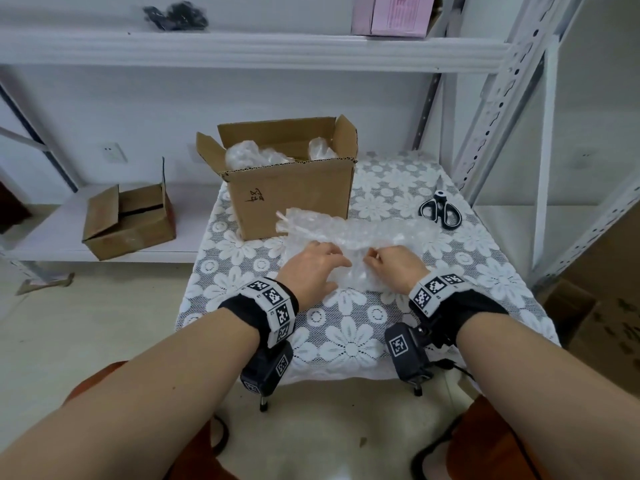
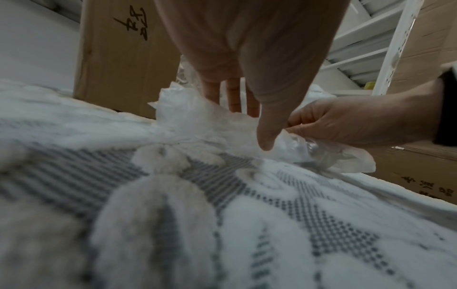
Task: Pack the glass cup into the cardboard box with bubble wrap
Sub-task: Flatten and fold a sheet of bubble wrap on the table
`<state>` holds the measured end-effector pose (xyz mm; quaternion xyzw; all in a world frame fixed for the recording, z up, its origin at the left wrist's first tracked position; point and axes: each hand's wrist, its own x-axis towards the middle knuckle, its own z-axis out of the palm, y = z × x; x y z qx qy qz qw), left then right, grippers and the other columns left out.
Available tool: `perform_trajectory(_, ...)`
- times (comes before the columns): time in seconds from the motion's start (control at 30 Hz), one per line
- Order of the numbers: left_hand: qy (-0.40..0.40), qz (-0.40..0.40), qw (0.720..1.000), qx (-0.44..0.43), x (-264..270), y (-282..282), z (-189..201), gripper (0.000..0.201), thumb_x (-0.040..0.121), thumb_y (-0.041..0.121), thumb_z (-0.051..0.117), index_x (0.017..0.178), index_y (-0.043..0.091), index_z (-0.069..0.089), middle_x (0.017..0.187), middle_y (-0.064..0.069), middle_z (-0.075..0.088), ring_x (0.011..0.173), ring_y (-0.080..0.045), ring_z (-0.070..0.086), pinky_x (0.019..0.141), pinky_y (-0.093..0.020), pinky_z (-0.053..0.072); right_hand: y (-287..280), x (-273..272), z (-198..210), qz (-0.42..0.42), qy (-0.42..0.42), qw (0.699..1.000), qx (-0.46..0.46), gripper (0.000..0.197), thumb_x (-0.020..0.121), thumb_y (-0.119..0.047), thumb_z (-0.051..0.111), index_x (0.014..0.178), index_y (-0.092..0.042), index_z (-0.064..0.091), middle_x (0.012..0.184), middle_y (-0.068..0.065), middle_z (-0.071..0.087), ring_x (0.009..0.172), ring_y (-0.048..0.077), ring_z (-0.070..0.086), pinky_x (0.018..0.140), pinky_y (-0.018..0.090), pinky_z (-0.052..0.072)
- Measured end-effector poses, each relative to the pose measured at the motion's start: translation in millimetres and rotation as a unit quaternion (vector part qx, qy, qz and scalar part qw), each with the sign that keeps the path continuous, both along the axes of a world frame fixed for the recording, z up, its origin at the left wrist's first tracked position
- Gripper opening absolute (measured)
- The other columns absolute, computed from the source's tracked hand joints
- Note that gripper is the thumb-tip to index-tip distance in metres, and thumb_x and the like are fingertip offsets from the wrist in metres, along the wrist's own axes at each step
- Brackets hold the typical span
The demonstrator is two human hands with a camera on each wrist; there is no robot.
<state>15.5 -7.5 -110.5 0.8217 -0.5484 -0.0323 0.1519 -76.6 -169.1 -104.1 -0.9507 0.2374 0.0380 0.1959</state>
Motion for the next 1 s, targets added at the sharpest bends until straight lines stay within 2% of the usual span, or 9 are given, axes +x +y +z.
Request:
perform_trajectory(0.1,0.000,0.008,1.000,0.013,-0.5,-2.0,-2.0,0.048,0.087,0.014,0.062,0.133,0.025,0.053,0.135,0.001,0.050,0.121,-0.019,0.044,0.099,-0.031,0.042,4.2,-3.6,-2.7,-0.001,-0.037,0.999,-0.038,0.035,0.101,-0.027,0.039,0.074,-0.013,0.056,0.066,-0.002,0.053,0.068,0.018,0.056,0.061,0.024,0.041)
perform_trajectory(0.2,0.002,0.020,1.000,0.010,-0.3,-5.0,-4.0,0.048,0.086,0.015,0.062,0.132,0.026,0.054,0.134,0.001,0.052,0.118,-0.019,0.047,0.098,-0.030,0.042,6.3,-9.6,-1.6,0.017,-0.108,0.990,-0.089,0.027,0.099,-0.025,0.045,0.095,-0.007,0.064,0.084,0.006,0.065,0.078,0.018,0.056,0.068,0.023,0.038)
perform_trajectory(0.3,0.009,0.033,0.999,0.012,2.5,-7.3,-5.8,0.048,0.086,0.019,0.064,0.132,0.027,0.054,0.132,0.001,0.054,0.118,-0.019,0.048,0.098,-0.030,0.041,7.5,-17.2,0.9,0.071,-0.173,0.974,-0.131,0.022,0.096,-0.033,0.052,0.100,-0.013,0.062,0.089,-0.001,0.063,0.083,0.012,0.053,0.073,0.018,0.033)
perform_trajectory(0.4,0.031,0.048,0.998,0.012,3.6,-8.3,-6.3,0.045,0.091,0.022,0.057,0.135,0.026,0.050,0.132,0.000,0.054,0.121,-0.019,0.045,0.101,-0.032,0.040,8.9,-24.4,-3.4,0.132,-0.152,0.970,-0.135,0.035,0.089,-0.043,0.058,0.115,-0.018,0.054,0.105,-0.007,0.057,0.096,0.011,0.051,0.085,0.020,0.038)
perform_trajectory(0.57,0.033,0.055,0.998,0.018,2.4,-12.3,-0.8,0.042,0.097,0.021,0.045,0.139,0.023,0.044,0.135,-0.004,0.054,0.124,-0.021,0.044,0.102,-0.033,0.036,13.3,-32.3,-14.9,0.155,-0.116,0.965,-0.176,0.044,0.087,-0.008,0.057,0.130,-0.014,0.046,0.120,0.000,0.054,0.106,0.018,0.050,0.097,0.027,0.037)
perform_trajectory(0.7,0.046,0.058,0.997,0.030,0.4,-11.1,8.7,0.039,0.099,0.026,0.041,0.137,0.025,0.044,0.132,-0.006,0.058,0.118,-0.023,0.053,0.097,-0.037,0.044,14.4,-32.8,-5.1,0.132,-0.105,0.970,-0.177,0.047,0.087,-0.002,0.048,0.133,-0.014,0.044,0.119,-0.001,0.056,0.110,0.018,0.051,0.107,0.030,0.032)
perform_trajectory(0.8,0.068,0.062,0.995,0.050,2.8,-8.0,17.6,0.038,0.099,0.030,0.039,0.136,0.027,0.045,0.128,-0.006,0.060,0.112,-0.024,0.059,0.092,-0.036,0.048,15.5,-31.0,7.0,0.125,-0.086,0.972,-0.181,0.039,0.086,-0.008,0.048,0.124,-0.016,0.048,0.107,-0.001,0.059,0.100,0.019,0.052,0.101,0.032,0.036)
perform_trajectory(0.93,0.068,0.056,0.994,0.057,8.5,-3.9,24.6,0.035,0.100,0.035,0.035,0.126,0.022,0.054,0.123,-0.003,0.063,0.108,-0.019,0.059,0.092,-0.033,0.046,17.1,-29.6,19.0,0.102,-0.027,0.993,-0.061,0.031,0.088,-0.009,0.047,0.118,-0.014,0.051,0.091,0.000,0.061,0.079,0.016,0.057,0.066,0.024,0.045)
perform_trajectory(1.0,0.054,0.056,0.995,0.065,11.4,-2.3,24.4,0.037,0.100,0.038,0.034,0.118,0.018,0.060,0.117,-0.004,0.066,0.103,-0.020,0.059,0.087,-0.031,0.045,16.5,-26.8,25.9,0.087,-0.003,0.995,0.041,0.033,0.087,-0.004,0.046,0.118,-0.011,0.054,0.102,0.007,0.064,0.087,0.019,0.061,0.074,0.031,0.053)
